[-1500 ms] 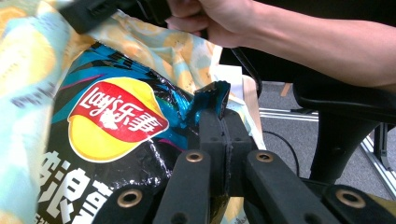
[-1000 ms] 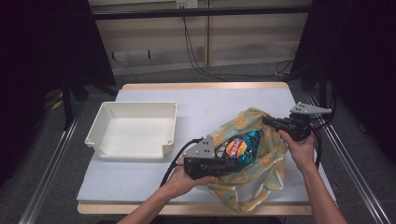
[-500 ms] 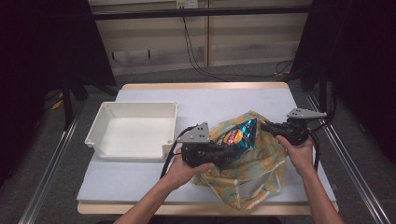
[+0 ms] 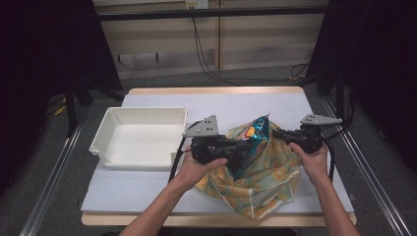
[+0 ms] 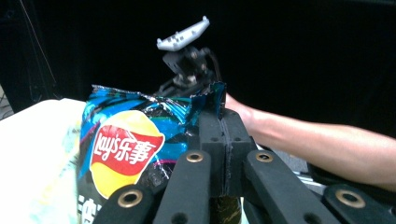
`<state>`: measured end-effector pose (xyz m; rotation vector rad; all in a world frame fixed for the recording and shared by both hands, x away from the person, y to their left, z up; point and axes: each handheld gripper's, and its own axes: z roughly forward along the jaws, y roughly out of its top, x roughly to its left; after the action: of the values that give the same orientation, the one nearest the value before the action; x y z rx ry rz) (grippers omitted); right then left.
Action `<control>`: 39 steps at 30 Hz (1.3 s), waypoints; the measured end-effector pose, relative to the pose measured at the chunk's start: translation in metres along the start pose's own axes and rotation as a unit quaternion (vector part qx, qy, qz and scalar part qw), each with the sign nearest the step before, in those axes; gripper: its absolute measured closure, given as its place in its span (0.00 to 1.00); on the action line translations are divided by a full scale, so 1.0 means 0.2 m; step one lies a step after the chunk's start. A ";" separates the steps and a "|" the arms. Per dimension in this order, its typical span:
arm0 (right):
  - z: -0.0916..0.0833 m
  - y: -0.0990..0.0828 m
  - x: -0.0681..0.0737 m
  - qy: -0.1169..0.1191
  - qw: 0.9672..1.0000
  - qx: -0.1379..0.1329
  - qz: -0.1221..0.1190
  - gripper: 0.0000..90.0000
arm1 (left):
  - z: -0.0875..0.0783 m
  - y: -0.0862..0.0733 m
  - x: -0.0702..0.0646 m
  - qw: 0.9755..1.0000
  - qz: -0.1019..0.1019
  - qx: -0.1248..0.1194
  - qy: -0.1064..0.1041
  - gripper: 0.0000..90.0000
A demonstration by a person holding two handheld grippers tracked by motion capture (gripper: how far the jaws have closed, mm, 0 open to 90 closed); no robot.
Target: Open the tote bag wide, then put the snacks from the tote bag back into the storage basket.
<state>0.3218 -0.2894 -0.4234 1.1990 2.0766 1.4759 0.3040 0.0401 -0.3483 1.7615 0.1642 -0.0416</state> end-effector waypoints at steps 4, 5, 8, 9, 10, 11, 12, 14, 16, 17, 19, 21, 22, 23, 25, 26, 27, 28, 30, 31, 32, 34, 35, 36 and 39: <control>0.00 0.00 0.01 0.000 1.000 0.000 0.001 0.98 | 0.01 0.06 0.00 1.000 0.005 -0.005 0.003 1.00; 0.00 0.00 0.01 0.000 1.000 0.000 0.001 0.98 | 0.01 0.06 0.00 1.000 0.005 -0.005 0.003 1.00; 0.00 0.00 0.03 0.003 1.000 0.002 -0.005 0.99 | 0.02 0.09 0.00 1.000 0.010 -0.015 0.002 1.00; 0.00 0.00 0.03 0.004 1.000 0.003 -0.007 0.99 | 0.02 0.09 0.00 1.000 0.011 -0.015 0.002 1.00; -0.01 0.00 0.03 0.001 1.000 0.002 -0.004 0.99 | 0.02 0.09 0.00 1.000 0.011 -0.015 0.002 1.00; -0.01 0.00 0.03 0.001 1.000 0.002 -0.004 0.99 | 0.03 0.10 0.00 1.000 0.012 -0.019 0.001 1.00; -0.01 0.00 0.02 0.000 1.000 -0.001 -0.007 0.99 | 0.03 0.11 0.00 1.000 0.012 -0.020 0.006 1.00; -0.01 0.00 0.01 -0.003 1.000 -0.002 -0.004 0.99 | 0.03 0.15 0.01 1.000 0.015 -0.025 0.007 1.00; -0.01 0.00 0.01 -0.004 1.000 0.000 -0.006 0.99 | 0.04 0.17 0.02 1.000 0.015 -0.026 0.006 1.00; -0.01 0.00 0.01 -0.003 1.000 0.001 -0.005 0.99 | 0.05 0.21 0.03 0.999 0.014 -0.031 0.011 1.00; -0.01 0.00 0.01 -0.003 1.000 0.001 -0.005 1.00 | 0.05 0.25 0.04 0.999 0.015 -0.037 0.009 1.00; -0.01 0.01 0.02 -0.004 1.000 0.000 -0.008 1.00 | 0.06 0.29 0.05 0.999 0.015 -0.045 0.009 1.00; -0.01 0.01 0.02 -0.003 1.000 -0.001 -0.010 1.00 | 0.06 0.30 0.05 0.999 0.016 -0.045 0.012 1.00; -0.01 0.01 0.02 -0.004 1.000 -0.001 -0.010 1.00 | 0.06 0.32 0.05 0.999 0.014 -0.050 0.012 1.00; -0.02 0.01 0.02 -0.007 1.000 -0.001 -0.012 1.00 | 0.06 0.34 0.05 0.999 0.016 -0.051 0.011 1.00; -0.02 0.02 0.02 -0.013 1.000 -0.008 -0.012 1.00 | 0.06 0.35 0.05 0.998 0.016 -0.053 0.014 1.00; -0.03 0.02 0.02 -0.016 1.000 -0.011 -0.011 1.00 | 0.05 0.38 0.05 0.998 0.015 -0.059 0.016 1.00; -0.03 0.02 0.02 -0.016 1.000 -0.011 -0.011 1.00 | 0.05 0.38 0.05 0.998 0.015 -0.059 0.016 1.00; -0.05 0.02 0.00 -0.025 0.999 -0.018 -0.009 1.00 | 0.02 0.42 0.06 0.997 0.017 -0.064 0.024 1.00; -0.06 0.01 -0.01 -0.025 0.999 -0.020 -0.004 1.00 | 0.01 0.43 0.06 0.997 0.021 -0.066 0.026 1.00; -0.06 0.01 -0.01 -0.025 0.999 -0.020 -0.004 1.00 | 0.01 0.43 0.06 0.997 0.021 -0.066 0.026 1.00; -0.07 0.00 -0.03 -0.033 0.999 -0.020 -0.002 1.00 | -0.03 0.46 0.06 0.997 0.023 -0.071 0.030 1.00; -0.07 0.00 -0.04 -0.034 0.999 -0.019 -0.001 1.00 | -0.07 0.47 0.07 0.996 0.023 -0.076 0.036 1.00; -0.07 0.00 -0.04 -0.034 0.999 -0.019 -0.001 1.00 | -0.07 0.47 0.07 0.996 0.023 -0.076 0.036 1.00; -0.08 0.00 -0.03 -0.033 0.999 -0.020 -0.006 0.97 | -0.13 0.48 0.08 0.996 0.024 -0.079 0.044 1.00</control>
<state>0.3151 -0.3038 -0.4190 1.2005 1.9988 1.4459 0.3308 0.0493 -0.2521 1.6095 0.1836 0.0829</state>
